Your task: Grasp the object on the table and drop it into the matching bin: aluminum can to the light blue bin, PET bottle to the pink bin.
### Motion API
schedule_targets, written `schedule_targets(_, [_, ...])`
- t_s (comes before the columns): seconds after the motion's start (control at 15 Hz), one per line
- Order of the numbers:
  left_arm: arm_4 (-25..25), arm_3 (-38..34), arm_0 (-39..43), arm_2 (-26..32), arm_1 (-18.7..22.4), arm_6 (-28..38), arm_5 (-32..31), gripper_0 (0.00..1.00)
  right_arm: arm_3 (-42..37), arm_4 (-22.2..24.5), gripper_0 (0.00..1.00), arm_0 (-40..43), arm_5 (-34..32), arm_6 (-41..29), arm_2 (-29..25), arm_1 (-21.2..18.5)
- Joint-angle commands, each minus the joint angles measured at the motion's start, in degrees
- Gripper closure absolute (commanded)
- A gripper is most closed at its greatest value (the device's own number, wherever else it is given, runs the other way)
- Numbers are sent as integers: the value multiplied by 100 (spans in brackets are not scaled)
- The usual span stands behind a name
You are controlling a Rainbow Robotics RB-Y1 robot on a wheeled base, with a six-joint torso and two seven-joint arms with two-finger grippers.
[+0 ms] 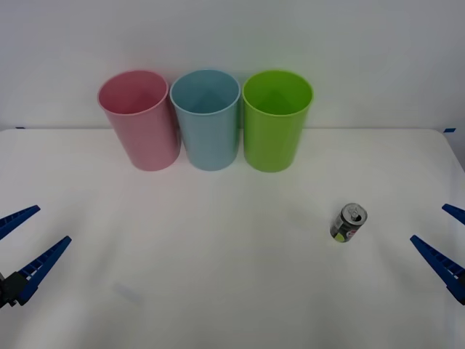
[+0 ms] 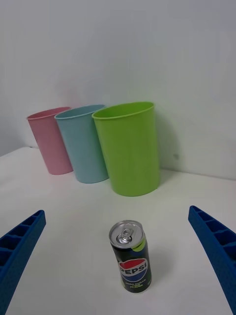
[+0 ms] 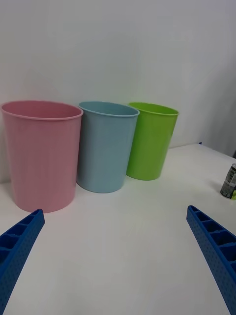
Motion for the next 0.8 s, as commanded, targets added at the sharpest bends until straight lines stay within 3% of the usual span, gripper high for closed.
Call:
schedule_targets(0.07, [0,0,0,0,0,0,0,0,0,0,0,0,0,0,0,0])
schedule_targets(0.4, [0,0,0,0,0,0,0,0,105,-7,0,-75,127,18,100,-91])
schedule_targets(0.8, [0,0,0,0,0,0,0,0,966,2,0,-251,127,325,486,-486])
